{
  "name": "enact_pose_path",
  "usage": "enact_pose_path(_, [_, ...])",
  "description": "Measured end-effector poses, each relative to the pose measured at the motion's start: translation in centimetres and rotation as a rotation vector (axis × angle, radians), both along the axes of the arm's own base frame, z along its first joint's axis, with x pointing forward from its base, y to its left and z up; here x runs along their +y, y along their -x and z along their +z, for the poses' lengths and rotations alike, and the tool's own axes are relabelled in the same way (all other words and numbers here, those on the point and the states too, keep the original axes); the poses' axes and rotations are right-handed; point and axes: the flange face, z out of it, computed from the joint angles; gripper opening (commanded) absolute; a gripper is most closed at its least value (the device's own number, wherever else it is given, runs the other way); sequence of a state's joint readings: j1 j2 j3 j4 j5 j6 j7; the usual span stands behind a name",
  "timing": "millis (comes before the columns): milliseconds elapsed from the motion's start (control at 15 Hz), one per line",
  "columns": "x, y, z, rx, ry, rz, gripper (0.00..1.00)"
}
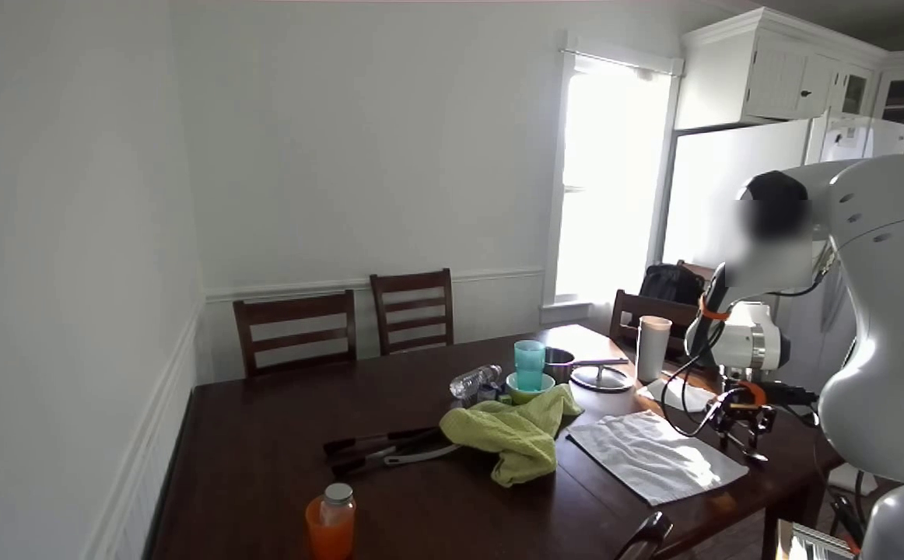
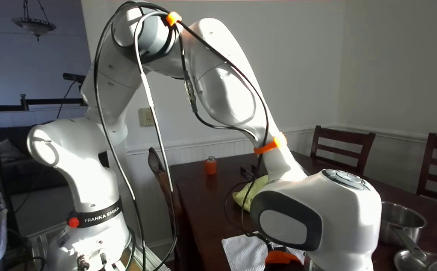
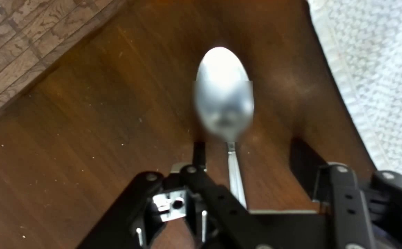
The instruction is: Pick up the spoon and place it on the towel then fold the towel with the spoon on it
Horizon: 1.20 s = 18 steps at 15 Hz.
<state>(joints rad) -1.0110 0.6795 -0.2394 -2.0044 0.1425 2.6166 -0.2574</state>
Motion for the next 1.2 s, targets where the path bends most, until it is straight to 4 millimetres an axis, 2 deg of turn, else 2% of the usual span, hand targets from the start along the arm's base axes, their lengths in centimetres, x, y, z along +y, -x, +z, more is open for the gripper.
enact_pose_path(333, [-0.1, -0.8, 0.3, -0.013, 0.006, 0.009, 0.01])
enact_pose_path(667, [-0.3, -1.0, 0.6, -0.016, 0.011, 0.009, 0.02])
enact_pose_path(867, [-0.7, -1.2, 1.5, -0.023, 0.027, 0.010, 0.02])
enact_pose_path(1000, [-1.1, -1.5, 2.7, -0.035, 0.045, 0.017, 0.02])
enact_pose_path(1200, [-1.3, -2.4, 5.7, -0.065, 0.079, 0.062, 0.02])
